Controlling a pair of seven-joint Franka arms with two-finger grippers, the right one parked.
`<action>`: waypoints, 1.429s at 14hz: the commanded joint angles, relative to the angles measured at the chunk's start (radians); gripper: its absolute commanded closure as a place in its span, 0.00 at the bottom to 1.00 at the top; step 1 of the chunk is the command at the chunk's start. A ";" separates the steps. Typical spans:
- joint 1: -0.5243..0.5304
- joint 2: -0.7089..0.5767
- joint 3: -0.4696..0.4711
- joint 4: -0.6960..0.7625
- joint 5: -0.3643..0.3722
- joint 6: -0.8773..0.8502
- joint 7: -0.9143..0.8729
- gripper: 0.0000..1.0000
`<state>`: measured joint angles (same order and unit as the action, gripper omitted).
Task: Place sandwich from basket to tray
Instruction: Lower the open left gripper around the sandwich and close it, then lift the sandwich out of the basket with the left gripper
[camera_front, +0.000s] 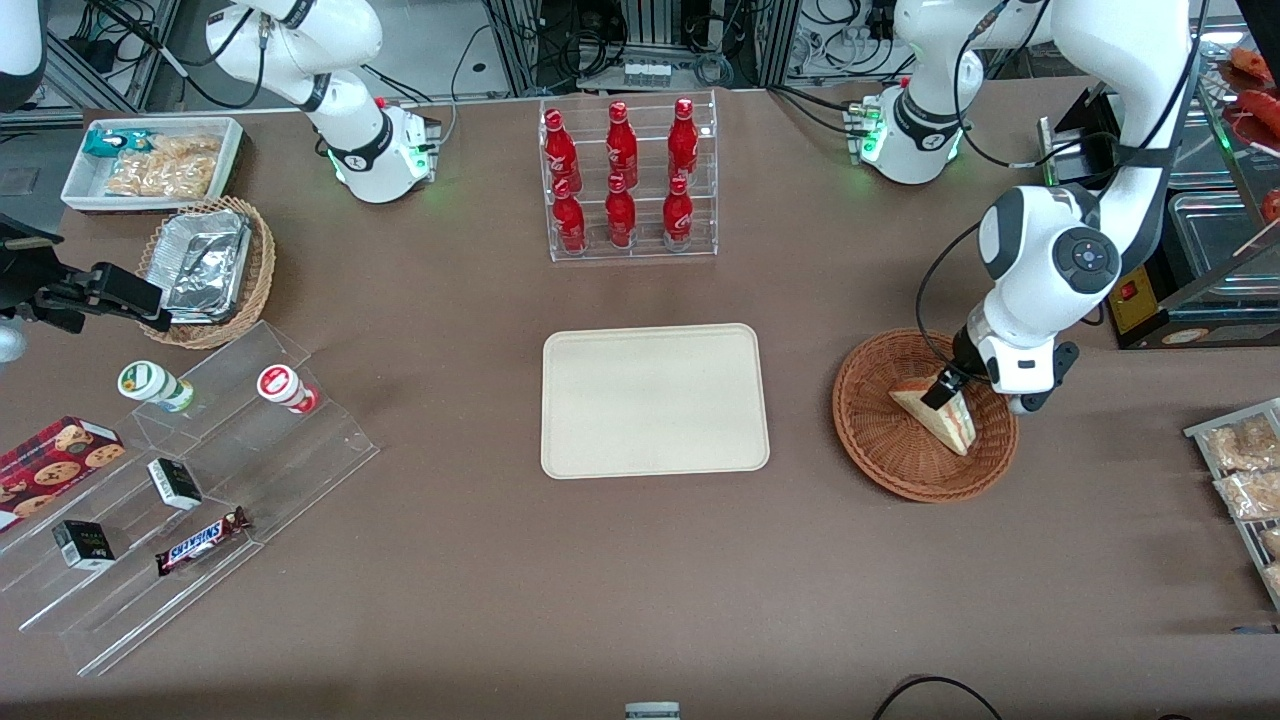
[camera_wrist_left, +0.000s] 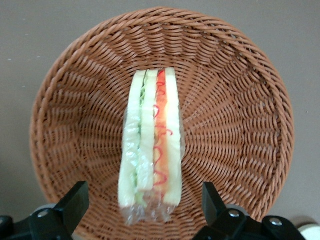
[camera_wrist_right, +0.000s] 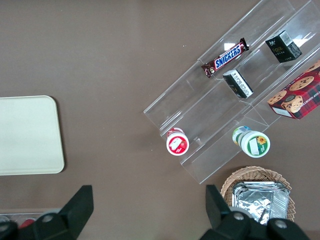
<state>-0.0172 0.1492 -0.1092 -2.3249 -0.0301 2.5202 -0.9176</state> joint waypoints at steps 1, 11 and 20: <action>0.002 0.056 -0.003 0.015 -0.010 0.057 -0.011 0.00; 0.006 0.079 -0.001 0.141 -0.002 -0.160 0.063 0.96; -0.228 0.229 -0.010 0.540 0.001 -0.555 0.263 0.97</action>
<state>-0.1659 0.2711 -0.1264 -1.9116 -0.0296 1.9855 -0.6741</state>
